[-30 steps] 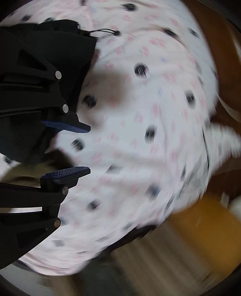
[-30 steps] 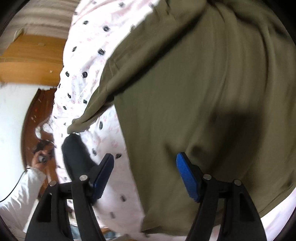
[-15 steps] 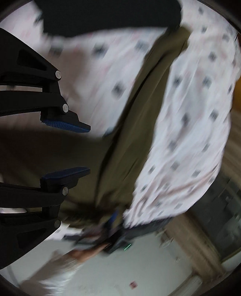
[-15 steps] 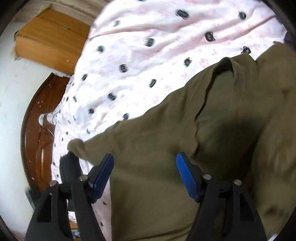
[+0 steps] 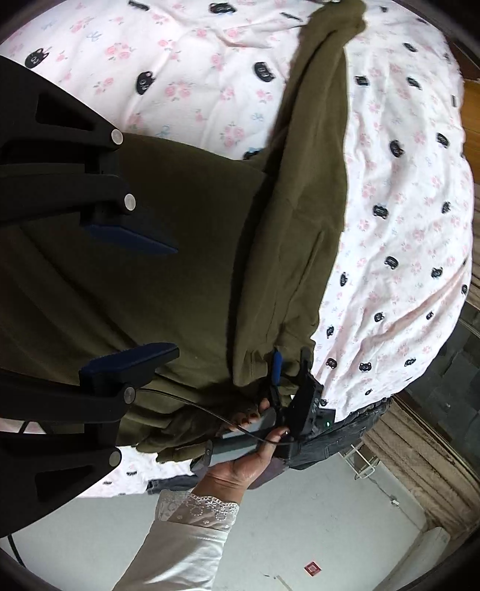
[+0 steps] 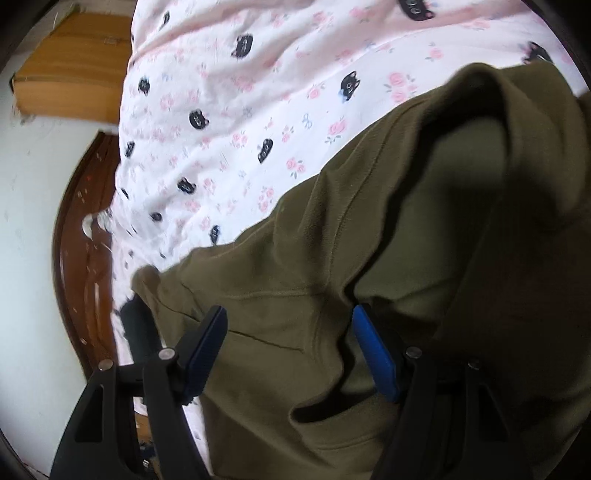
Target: Fold clothes
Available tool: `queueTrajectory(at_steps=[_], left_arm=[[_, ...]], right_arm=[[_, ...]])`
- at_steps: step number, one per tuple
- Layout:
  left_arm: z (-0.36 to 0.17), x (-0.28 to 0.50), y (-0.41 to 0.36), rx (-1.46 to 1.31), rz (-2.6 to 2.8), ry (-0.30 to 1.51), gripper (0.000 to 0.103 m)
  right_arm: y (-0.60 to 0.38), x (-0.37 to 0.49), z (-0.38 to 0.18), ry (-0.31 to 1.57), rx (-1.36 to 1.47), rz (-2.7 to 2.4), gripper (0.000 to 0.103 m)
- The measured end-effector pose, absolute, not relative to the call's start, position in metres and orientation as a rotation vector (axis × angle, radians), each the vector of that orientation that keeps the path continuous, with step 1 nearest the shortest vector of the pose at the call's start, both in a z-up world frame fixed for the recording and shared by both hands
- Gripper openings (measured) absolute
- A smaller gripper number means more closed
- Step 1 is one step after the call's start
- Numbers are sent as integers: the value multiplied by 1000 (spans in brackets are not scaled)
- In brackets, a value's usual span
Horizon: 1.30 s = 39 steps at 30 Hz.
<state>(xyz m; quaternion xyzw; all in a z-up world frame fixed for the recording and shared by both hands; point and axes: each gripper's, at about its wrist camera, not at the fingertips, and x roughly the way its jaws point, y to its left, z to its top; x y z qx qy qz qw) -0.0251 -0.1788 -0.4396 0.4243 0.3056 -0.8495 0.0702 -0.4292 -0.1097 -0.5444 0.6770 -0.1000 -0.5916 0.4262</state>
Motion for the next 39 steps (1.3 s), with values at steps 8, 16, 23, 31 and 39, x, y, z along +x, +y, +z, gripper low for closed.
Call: queueTrajectory(at_steps=[8, 16, 23, 31, 39], left_arm=[[-412, -21, -176, 1221, -2607, 916, 50], [-408, -8, -188, 1196, -2562, 985, 51], [-411, 3, -204, 1163, -2526, 1018, 51], [-415, 4, -208, 1145, -2503, 1059, 51], [-423, 6, -203, 1168, -2492, 1082, 51]], right_arm=[[-128, -432, -556, -180, 1670, -1480, 72], [-156, -416, -568, 88, 1720, -1429, 7], [-174, -433, -523, 143, 1647, -1444, 7], [-212, -494, -455, 126, 1544, -1592, 7], [-259, -533, -454, 146, 1479, -1785, 7]])
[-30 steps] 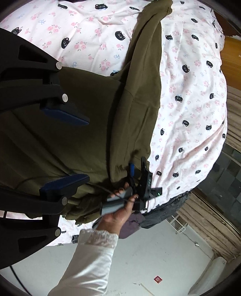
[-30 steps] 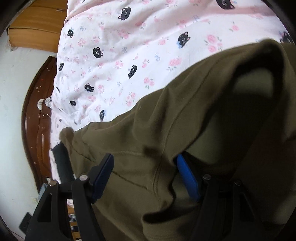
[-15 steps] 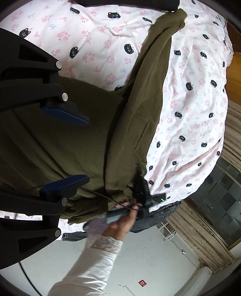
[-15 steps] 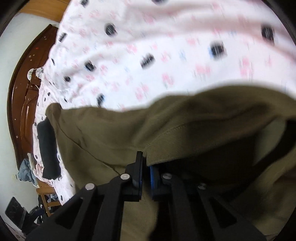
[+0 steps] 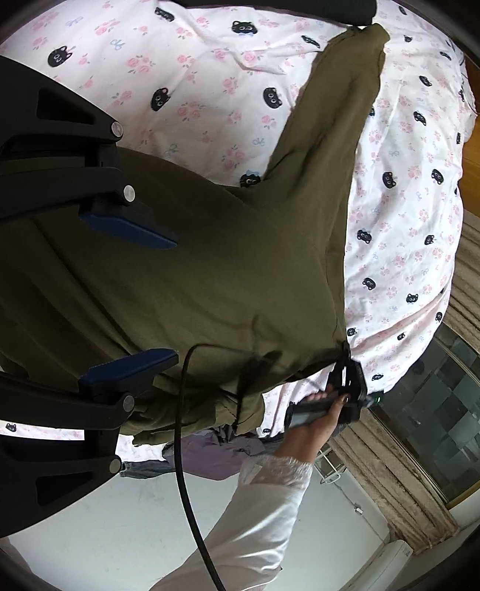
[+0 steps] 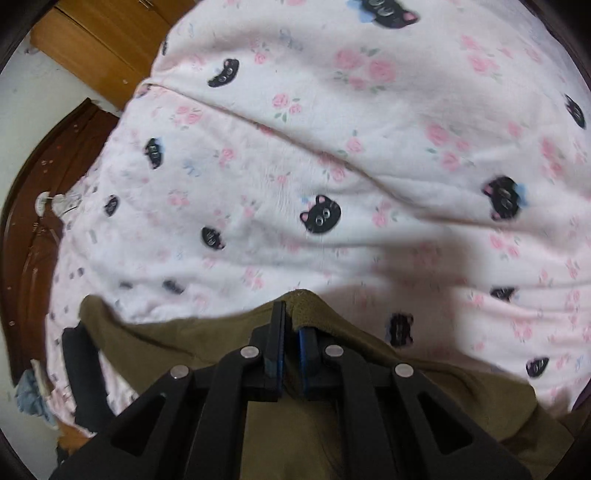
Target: Fold clothes
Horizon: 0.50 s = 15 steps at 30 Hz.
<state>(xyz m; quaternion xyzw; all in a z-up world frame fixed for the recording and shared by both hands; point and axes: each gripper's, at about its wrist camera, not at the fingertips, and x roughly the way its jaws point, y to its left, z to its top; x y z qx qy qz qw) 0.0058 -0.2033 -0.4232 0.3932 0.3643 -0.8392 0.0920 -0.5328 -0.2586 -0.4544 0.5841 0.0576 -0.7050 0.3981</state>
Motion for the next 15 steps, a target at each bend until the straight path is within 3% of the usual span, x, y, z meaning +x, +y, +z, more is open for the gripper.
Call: queueTrajectory(at_steps=[5, 6, 7, 8, 9, 15], left_arm=[[-427, 9, -202, 1183, -2473, 1087, 51], [-428, 10, -202, 1185, -2470, 1090, 51], [-429, 11, -203, 1188, -2466, 1093, 51], [-430, 11, -203, 1192, -2463, 1097, 51], [-432, 11, -203, 1197, -2460, 1101, 51], [-432, 5, -198, 1218, -2469, 1109, 51]], right_arm=[[-273, -527, -489, 245, 1521, -1883, 11], [-272, -528, -492, 273, 1523, -1906, 21], [-272, -528, -495, 302, 1524, -1928, 31], [-271, -529, -498, 331, 1525, -1950, 66], [-266, -532, -495, 325, 1515, -1971, 94], [-203, -570, -457, 132, 1523, -2045, 96]])
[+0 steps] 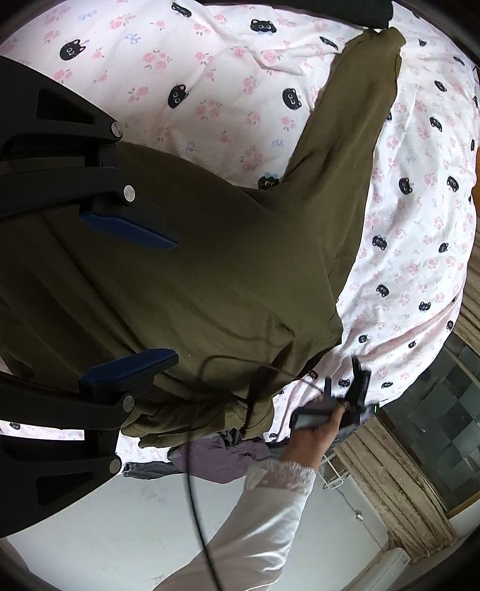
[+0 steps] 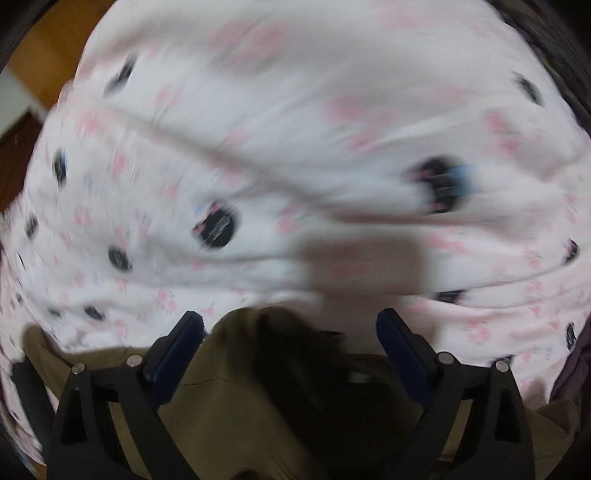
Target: Fold clothes
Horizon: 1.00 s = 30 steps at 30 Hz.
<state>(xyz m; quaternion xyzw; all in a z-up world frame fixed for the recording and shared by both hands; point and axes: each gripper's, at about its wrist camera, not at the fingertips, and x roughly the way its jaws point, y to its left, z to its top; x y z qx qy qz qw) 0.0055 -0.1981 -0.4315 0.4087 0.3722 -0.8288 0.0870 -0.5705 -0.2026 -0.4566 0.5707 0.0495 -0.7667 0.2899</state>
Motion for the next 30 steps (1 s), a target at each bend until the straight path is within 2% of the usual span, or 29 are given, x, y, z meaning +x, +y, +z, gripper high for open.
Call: queueTrajectory(at_steps=[3, 4, 9, 17, 19, 23, 29, 30], left_arm=[[-425, -2, -190, 1223, -2495, 1110, 51], [-423, -5, -187, 1226, -2507, 1111, 51], [-409, -25, -163, 1277, -2577, 1103, 51], [-385, -47, -115, 1351, -2677, 1006, 51], [-382, -48, -103, 1371, -2677, 994, 51], [-380, -45, -81, 1430, -2669, 958, 51], [-371, -39, -53, 1459, -2667, 926, 51], [-368, -37, -50, 1452, -2668, 922, 51]], right_arm=[[-148, -578, -418, 79, 1446, -2105, 96], [-130, -572, -407, 120, 1418, -2117, 96], [-28, -492, -381, 534, 1304, -2061, 96], [115, -347, -461, 1094, 1382, -1722, 96], [134, -330, -478, 1157, 1383, -1677, 96], [165, -326, -501, 1011, 1472, -1670, 95], [172, -335, -496, 809, 1423, -1685, 95], [170, -336, -496, 782, 1421, -1666, 92]])
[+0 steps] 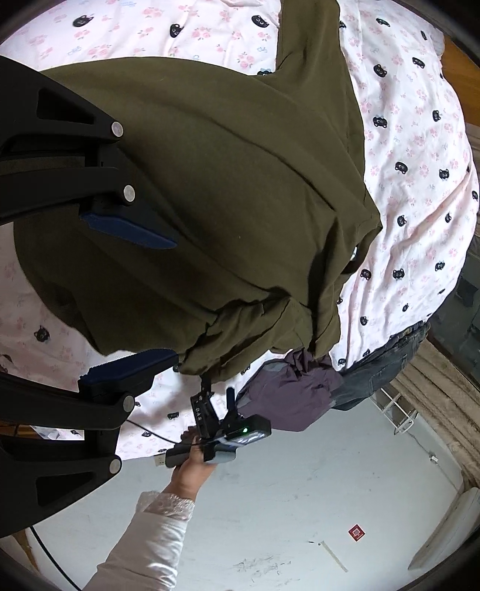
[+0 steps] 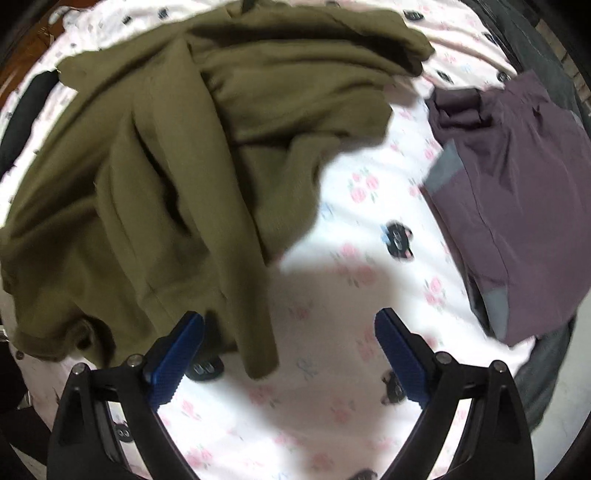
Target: Fold clothes
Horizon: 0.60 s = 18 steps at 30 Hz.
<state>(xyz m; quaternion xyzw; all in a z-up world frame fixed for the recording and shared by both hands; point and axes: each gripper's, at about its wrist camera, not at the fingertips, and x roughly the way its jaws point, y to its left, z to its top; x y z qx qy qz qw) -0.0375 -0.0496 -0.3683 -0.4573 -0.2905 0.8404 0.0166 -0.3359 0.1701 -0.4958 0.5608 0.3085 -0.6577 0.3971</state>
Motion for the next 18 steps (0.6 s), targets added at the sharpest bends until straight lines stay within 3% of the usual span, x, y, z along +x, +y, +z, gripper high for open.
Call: queueTrajectory(at_steps=[1, 3, 4, 8, 12, 13, 15, 18], left_arm=[[-365, -36, -46, -1416, 2622, -902, 51], [-362, -33, -41, -1420, 2637, -912, 51], [-361, -32, -39, -1425, 2641, -919, 51], [-358, -26, -31, -1447, 2655, -944, 51], [-355, -22, -25, -1460, 2660, -952, 51], [-353, -21, -24, -1460, 2658, -956, 51], [-350, -20, -20, -1456, 2656, -954, 51], [-343, -18, -18, -1440, 2658, -944, 51]], right_arm=[[169, -337, -496, 753, 1420, -1646, 89], [166, -342, -499, 685, 1444, -1605, 70], [166, -344, -501, 667, 1454, -1588, 66], [168, -350, -509, 631, 1475, -1551, 61], [173, -352, -508, 599, 1492, -1517, 24], [173, -352, -507, 608, 1495, -1508, 22], [180, -352, -509, 614, 1513, -1503, 10], [193, -354, -500, 580, 1539, -1532, 8]])
